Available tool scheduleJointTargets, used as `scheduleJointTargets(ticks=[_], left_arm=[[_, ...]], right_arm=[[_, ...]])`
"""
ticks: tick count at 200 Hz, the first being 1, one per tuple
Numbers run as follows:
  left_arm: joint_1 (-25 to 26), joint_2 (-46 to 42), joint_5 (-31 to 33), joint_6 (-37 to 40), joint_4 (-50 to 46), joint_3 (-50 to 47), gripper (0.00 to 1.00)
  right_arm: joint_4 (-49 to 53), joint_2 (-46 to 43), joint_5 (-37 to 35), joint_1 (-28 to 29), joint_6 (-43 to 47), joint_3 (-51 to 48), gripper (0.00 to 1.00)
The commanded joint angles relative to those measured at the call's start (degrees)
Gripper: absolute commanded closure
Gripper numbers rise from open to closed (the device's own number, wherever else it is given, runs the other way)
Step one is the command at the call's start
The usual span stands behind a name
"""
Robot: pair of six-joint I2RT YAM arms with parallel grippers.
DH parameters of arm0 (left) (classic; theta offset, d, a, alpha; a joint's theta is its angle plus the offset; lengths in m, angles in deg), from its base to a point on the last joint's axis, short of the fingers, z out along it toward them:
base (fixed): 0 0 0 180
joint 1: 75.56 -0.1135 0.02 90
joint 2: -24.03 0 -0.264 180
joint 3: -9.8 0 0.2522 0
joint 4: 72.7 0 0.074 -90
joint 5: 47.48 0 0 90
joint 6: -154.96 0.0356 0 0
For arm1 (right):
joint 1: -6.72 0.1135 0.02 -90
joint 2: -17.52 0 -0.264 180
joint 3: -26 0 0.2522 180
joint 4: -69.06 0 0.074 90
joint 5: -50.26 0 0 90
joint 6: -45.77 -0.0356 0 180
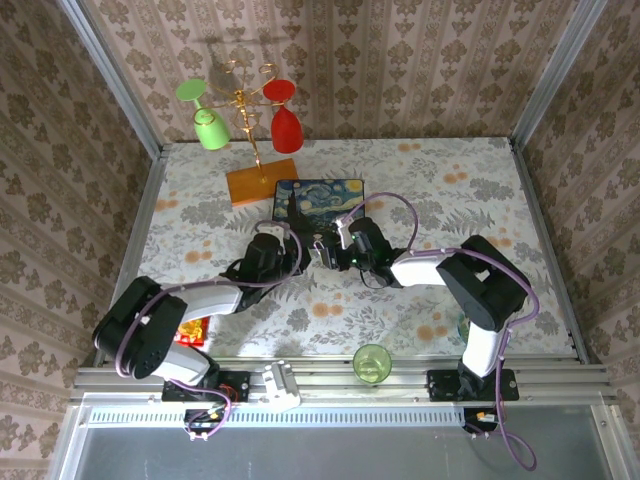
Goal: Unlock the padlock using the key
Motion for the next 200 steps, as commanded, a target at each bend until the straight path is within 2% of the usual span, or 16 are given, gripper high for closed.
scheduleJointTargets(ticks=[1, 23, 64, 109, 137, 175, 188, 200], left_arm=[[-0.4, -1.9, 1.1, 1.9, -2.6, -0.3, 0.74], [-0.4, -2.2, 1.1, 1.8, -2.7, -0.8, 0.74], [-0.5, -3.4, 1.1, 2.5, -3.7, -0.7, 0.75], [-0.5, -9.2, 3.6, 8.1, -12.9, 3.7, 0.75], [-0.6, -10.9, 5.7, 14.2, -19.2, 8.8, 0.74], [-1.3, -7.2, 6.4, 24.3, -25.6, 19.7, 0.73], [-1.9, -4.2, 4.5, 28.8, -26.6, 23.3, 0.72], [-2.6, -0.5, 0.4, 33.7, -27.2, 26.8, 0.68]], right_arm=[[-1.6, 2.0, -3.2, 0.4, 0.3, 2.2, 0.64], [-2.1, 2.9, -3.5, 0.4, 0.1, 2.8, 0.67], [-4.3, 3.6, -4.9, 0.5, -1.5, 1.7, 0.81], [-9.6, 4.2, -5.8, 0.7, -3.8, -0.4, 0.86], [-10.2, 4.5, -10.1, 0.9, -5.6, -1.3, 0.89], [-14.6, 4.8, -13.7, 1.3, -10.0, -3.7, 0.95], [-15.6, 4.6, -14.6, 1.4, -11.1, -4.2, 0.95], [-16.0, 4.5, -14.9, 1.4, -12.6, -4.3, 0.96]])
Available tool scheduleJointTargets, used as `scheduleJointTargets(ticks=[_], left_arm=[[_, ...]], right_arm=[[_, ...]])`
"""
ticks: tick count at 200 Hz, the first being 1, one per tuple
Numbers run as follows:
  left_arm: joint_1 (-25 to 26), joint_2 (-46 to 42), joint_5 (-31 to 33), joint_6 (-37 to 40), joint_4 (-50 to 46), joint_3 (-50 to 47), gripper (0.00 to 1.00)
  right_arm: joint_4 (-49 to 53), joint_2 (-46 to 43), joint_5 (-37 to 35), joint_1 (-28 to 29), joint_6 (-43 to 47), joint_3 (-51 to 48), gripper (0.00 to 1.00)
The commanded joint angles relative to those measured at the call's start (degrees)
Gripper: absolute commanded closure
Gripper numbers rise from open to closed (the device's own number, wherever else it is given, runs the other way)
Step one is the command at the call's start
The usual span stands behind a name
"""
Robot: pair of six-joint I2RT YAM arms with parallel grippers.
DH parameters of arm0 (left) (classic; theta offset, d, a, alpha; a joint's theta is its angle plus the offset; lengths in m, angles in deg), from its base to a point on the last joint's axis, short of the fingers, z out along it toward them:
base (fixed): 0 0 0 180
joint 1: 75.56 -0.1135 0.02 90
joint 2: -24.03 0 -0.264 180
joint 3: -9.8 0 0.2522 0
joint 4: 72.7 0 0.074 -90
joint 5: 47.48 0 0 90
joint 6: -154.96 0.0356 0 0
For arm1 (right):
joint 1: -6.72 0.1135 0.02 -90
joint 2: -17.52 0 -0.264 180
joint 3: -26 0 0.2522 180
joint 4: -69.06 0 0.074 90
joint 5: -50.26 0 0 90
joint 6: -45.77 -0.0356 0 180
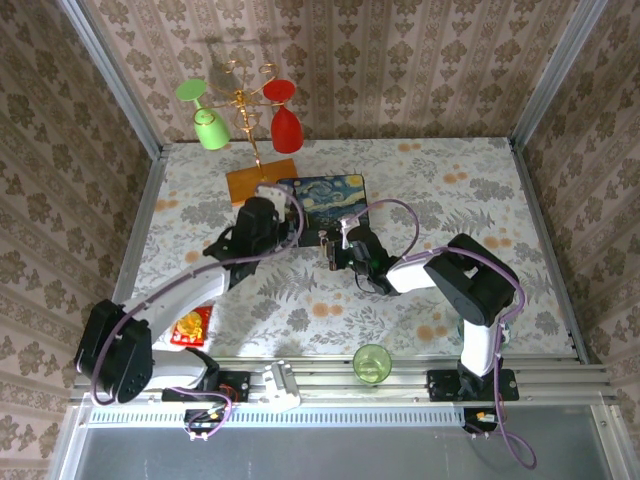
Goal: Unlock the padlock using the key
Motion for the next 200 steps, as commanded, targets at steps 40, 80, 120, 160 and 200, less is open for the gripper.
scheduleJointTargets(ticks=[40, 80, 120, 160, 200], left_arm=[[-3.8, 22.7, -13.5, 21.8, -16.1, 22.9, 0.67], [-3.2, 27.8, -11.0, 23.1, -13.9, 24.4, 0.66], [-1.5, 29.8, -7.4, 24.8, -14.0, 21.9, 0.70], [-0.1, 29.5, -6.6, 23.7, -9.9, 14.7, 0.75], [0.8, 29.7, -5.3, 24.5, -7.6, 10.0, 0.79]], right_arm=[[-2.9, 0.9, -5.5, 0.2, -7.8, -1.8, 1.00], [-5.0, 1.4, -8.7, 1.5, -15.9, -3.4, 1.00], [-2.4, 1.0, -20.8, 5.2, -25.3, -3.0, 1.00], [-3.8, 3.1, -29.9, 7.8, -33.1, -1.6, 1.00], [-3.2, 4.3, -35.6, 9.6, -44.4, 0.2, 1.00]])
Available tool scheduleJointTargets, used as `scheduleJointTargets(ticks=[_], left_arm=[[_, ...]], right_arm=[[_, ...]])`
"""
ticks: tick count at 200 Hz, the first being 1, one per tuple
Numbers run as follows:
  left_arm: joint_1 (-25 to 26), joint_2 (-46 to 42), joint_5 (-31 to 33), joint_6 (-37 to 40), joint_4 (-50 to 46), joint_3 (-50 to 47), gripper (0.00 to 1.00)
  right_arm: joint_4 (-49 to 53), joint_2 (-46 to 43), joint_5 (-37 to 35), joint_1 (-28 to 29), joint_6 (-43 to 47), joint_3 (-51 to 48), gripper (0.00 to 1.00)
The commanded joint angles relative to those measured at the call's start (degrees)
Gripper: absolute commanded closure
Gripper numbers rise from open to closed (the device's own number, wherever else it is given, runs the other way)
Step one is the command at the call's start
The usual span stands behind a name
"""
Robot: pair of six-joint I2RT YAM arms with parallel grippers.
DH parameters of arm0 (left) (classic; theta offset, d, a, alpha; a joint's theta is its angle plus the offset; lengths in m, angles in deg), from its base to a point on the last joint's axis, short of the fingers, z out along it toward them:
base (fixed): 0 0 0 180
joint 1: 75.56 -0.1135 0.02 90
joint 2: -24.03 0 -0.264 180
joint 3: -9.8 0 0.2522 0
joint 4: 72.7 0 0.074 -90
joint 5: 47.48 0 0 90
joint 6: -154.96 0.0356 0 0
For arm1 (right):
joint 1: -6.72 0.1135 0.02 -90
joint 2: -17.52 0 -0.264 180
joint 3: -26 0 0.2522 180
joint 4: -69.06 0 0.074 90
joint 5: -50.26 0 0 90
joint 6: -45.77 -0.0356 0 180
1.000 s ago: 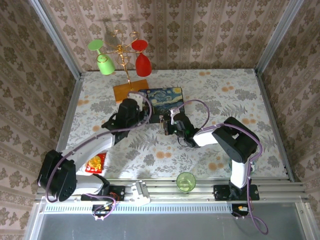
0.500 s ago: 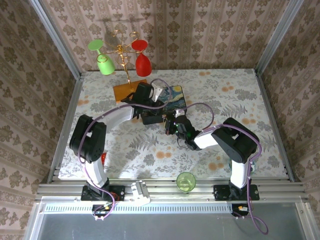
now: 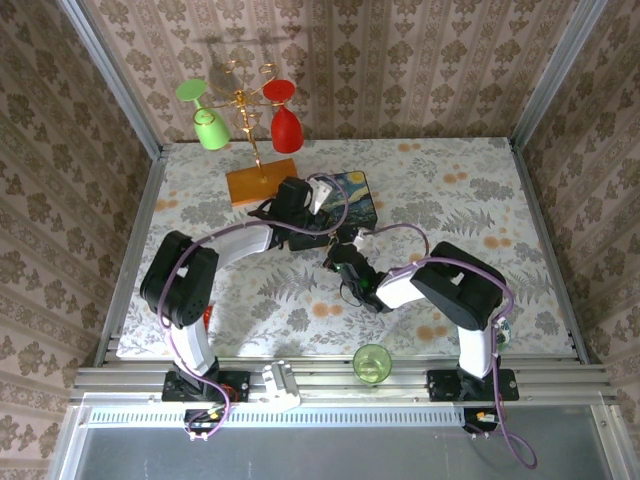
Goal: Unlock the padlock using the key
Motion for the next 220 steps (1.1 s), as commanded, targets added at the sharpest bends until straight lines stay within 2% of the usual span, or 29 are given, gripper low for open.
scheduleJointTargets(ticks=[1, 29, 45, 90, 116, 132, 157, 171, 185, 203, 220], left_arm=[[1.2, 2.1, -0.6, 1.2, -5.4, -5.6, 0.79], [0.4, 1.3, -2.4, 0.5, -2.2, -9.2, 0.84], [0.1, 0.8, -3.3, 0.7, -0.3, -11.1, 0.84], [-1.0, -0.3, -2.9, 0.7, 2.5, -14.7, 0.84], [-1.0, -0.1, -2.3, 1.7, 3.1, -15.7, 0.85], [-1.0, 0.6, -1.8, 2.1, 2.8, -15.5, 0.86], [-1.6, -0.9, -4.0, 0.0, 5.1, -16.1, 0.88], [-1.1, -2.3, -3.8, 0.1, 3.7, -15.0, 0.89], [-0.4, -2.5, -2.0, 1.6, 1.6, -13.7, 0.88], [-0.3, -1.5, -2.7, 2.2, 4.4, -15.5, 0.90], [-0.2, -0.2, -2.7, 1.9, 6.6, -17.7, 0.90]], right_arm=[[-0.2, 2.2, -8.0, 0.6, -10.1, 1.5, 1.00], [-3.7, 4.6, -11.2, 0.6, -21.2, 1.5, 1.00], [-8.9, 5.5, -12.5, 0.7, -19.4, 2.1, 1.00], [-5.2, 2.9, -19.4, 0.6, -19.6, 2.5, 1.00], [-10.2, 3.7, -19.4, 0.2, -17.9, 2.5, 1.00], [-9.7, 3.0, -18.3, 0.3, -16.8, 3.4, 1.00], [-3.6, 1.3, -16.1, 2.0, -17.6, 5.2, 1.00], [3.6, -0.8, -19.5, 3.0, -22.7, 4.5, 1.00], [5.2, -1.9, -22.4, 1.7, -25.5, 2.0, 1.00], [0.1, -0.8, -17.9, -2.0, -29.0, -0.9, 1.00], [-4.7, 0.1, -15.6, -3.4, -27.1, -0.7, 1.00]])
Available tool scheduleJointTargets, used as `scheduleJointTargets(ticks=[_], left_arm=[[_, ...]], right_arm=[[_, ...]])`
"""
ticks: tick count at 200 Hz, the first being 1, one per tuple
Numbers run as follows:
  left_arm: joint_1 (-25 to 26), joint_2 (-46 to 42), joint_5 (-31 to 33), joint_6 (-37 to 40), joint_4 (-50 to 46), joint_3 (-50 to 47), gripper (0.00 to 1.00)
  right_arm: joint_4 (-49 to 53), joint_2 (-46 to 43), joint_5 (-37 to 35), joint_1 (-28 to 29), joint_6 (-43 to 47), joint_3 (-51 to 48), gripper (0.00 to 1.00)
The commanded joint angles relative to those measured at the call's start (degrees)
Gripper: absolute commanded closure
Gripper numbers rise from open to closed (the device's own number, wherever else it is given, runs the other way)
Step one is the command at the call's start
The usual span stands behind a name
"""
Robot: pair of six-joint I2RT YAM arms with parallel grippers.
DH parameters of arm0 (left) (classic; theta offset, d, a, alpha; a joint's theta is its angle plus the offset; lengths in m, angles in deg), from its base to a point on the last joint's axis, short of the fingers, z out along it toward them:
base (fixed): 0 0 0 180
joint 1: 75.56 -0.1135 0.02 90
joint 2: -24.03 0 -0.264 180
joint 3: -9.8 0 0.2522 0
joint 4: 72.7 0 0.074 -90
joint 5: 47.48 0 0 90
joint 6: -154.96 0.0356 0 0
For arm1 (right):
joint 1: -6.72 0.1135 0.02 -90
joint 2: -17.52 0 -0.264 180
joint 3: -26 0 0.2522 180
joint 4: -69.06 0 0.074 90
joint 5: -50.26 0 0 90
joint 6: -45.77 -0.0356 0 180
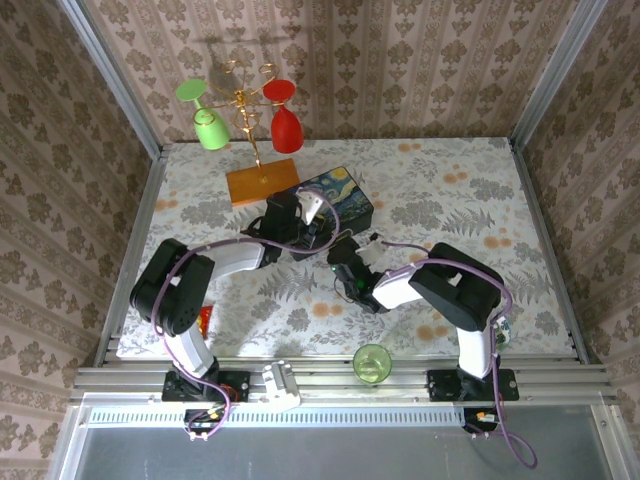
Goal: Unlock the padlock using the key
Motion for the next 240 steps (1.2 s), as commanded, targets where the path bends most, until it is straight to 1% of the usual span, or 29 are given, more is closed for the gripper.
scheduleJointTargets(ticks=[1, 14, 33, 48, 60, 74, 97, 111, 118, 127, 137, 154, 165, 180, 191, 202, 215, 224, 235, 240], left_arm=[[0.7, 3.8, -0.4, 0.8, -9.9, -5.3, 0.90], [0.7, 3.9, -0.4, 0.3, -8.7, -6.6, 0.91], [0.8, 3.7, 0.4, 0.6, -9.4, -6.7, 0.92], [0.4, 2.8, -0.4, 0.2, -8.9, -7.1, 0.92], [0.2, 2.1, -1.1, 0.1, -8.9, -7.1, 0.92], [-0.2, 1.4, -1.3, -0.2, -9.8, -6.4, 0.93], [-1.8, -0.2, -3.4, -0.7, -10.1, -5.4, 0.92], [-2.7, -0.8, -4.4, -1.4, -11.1, -3.7, 0.92], [-3.0, -0.9, -4.3, -1.6, -12.1, -2.4, 0.92], [-3.1, -1.1, -4.1, -1.6, -13.5, -1.0, 0.91], [-3.2, -1.6, -3.9, -2.3, -13.9, 0.1, 0.89], [-3.6, -2.5, -5.0, -4.3, -13.6, 1.5, 0.89], [-4.0, -2.9, -5.5, -4.9, -13.9, 2.8, 0.85], [-4.3, -3.3, -4.9, -5.4, -15.1, 4.5, 0.84], [-4.4, -3.8, -4.0, -4.8, -16.4, 5.7, 0.81], [-4.7, -4.6, -3.1, -4.5, -17.5, 6.6, 0.77], [-5.4, -6.6, -2.8, -6.2, -18.2, 7.1, 0.74], [-5.8, -8.5, -2.7, -8.5, -18.5, 7.1, 0.69], [-6.0, -11.3, -2.4, -10.9, -18.9, 6.5, 0.60], [-6.0, -12.7, -2.4, -12.3, -19.0, 6.3, 0.58]], right_arm=[[-4.4, -0.2, -1.7, -2.8, -2.5, -1.1, 1.00], [-4.1, -0.8, -1.3, -2.9, -0.3, -0.4, 1.00], [-4.2, -2.5, -1.1, -3.0, 3.3, -0.7, 1.00], [-0.7, -4.7, -0.2, -3.2, 3.6, -1.5, 1.00], [1.9, -7.3, 1.0, -3.5, 6.4, -2.9, 1.00], [10.0, -11.7, 2.7, -4.0, 8.9, -4.3, 1.00], [25.5, -17.9, 8.7, -5.1, 20.3, -3.2, 1.00], [33.1, -20.6, 12.3, -5.4, 27.3, -1.8, 1.00], [37.7, -21.8, 12.7, -5.4, 29.5, -1.2, 1.00], [41.0, -23.2, 14.2, -5.8, 33.5, -1.1, 1.00], [46.3, -24.8, 13.8, -6.2, 36.1, -0.6, 1.00], [53.7, -26.8, 16.4, -8.5, 41.1, 0.2, 1.00], [57.3, -27.3, 20.2, -10.7, 44.4, 1.1, 1.00], [62.8, -27.4, 23.8, -13.3, 49.1, 2.8, 1.00], [67.1, -27.0, 23.6, -14.3, 52.0, 4.8, 1.00], [70.7, -25.6, 24.9, -15.3, 55.0, 7.1, 1.00], [75.4, -23.4, 24.8, -15.7, 57.5, 9.4, 1.00], [78.2, -21.8, 24.7, -15.8, 57.9, 11.0, 1.00], [79.8, -19.6, 25.3, -15.9, 58.9, 12.4, 1.00], [80.4, -18.6, 25.3, -16.0, 59.1, 13.1, 1.00]])
